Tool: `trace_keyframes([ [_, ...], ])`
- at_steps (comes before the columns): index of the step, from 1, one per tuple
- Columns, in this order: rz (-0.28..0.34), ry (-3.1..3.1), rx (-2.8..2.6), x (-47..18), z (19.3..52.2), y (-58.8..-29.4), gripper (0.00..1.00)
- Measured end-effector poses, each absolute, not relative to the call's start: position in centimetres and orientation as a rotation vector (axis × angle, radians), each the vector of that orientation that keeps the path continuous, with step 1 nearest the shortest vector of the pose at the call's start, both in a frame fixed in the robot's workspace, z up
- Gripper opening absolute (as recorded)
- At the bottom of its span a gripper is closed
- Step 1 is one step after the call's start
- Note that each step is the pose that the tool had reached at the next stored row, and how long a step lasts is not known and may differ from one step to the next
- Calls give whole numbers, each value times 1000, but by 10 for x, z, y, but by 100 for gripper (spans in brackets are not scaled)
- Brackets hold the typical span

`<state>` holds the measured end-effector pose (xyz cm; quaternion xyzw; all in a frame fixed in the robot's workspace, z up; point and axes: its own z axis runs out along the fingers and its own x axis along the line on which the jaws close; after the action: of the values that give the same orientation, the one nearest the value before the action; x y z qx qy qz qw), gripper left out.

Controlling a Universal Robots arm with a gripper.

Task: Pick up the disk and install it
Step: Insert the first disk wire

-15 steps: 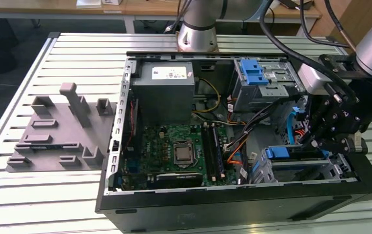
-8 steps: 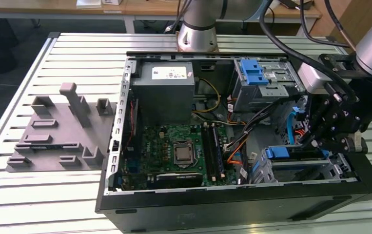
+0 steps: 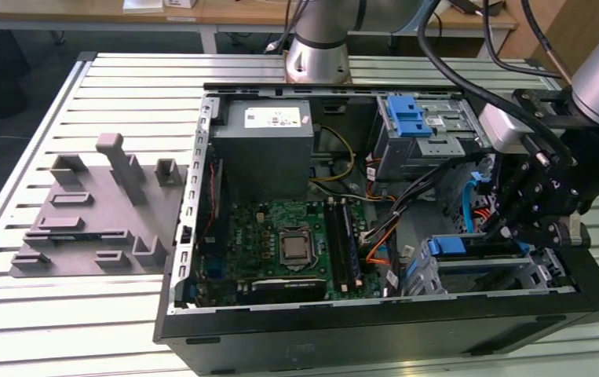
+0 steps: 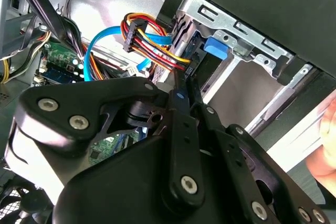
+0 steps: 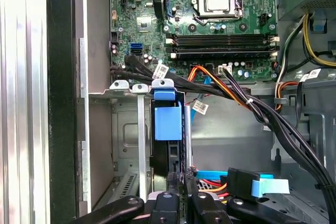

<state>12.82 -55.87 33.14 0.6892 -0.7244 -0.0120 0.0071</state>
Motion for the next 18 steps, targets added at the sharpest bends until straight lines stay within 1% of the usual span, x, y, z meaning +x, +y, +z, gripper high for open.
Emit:
trace_keyframes([
  [11, -38, -2265, 2156, 129, 331, -559, 16],
  [13, -39, -2265, 2156, 129, 331, -559, 17],
  [14, -38, -2265, 2155, 129, 332, -559, 24],
  [18, -39, -2265, 2155, 129, 339, -559, 24],
])
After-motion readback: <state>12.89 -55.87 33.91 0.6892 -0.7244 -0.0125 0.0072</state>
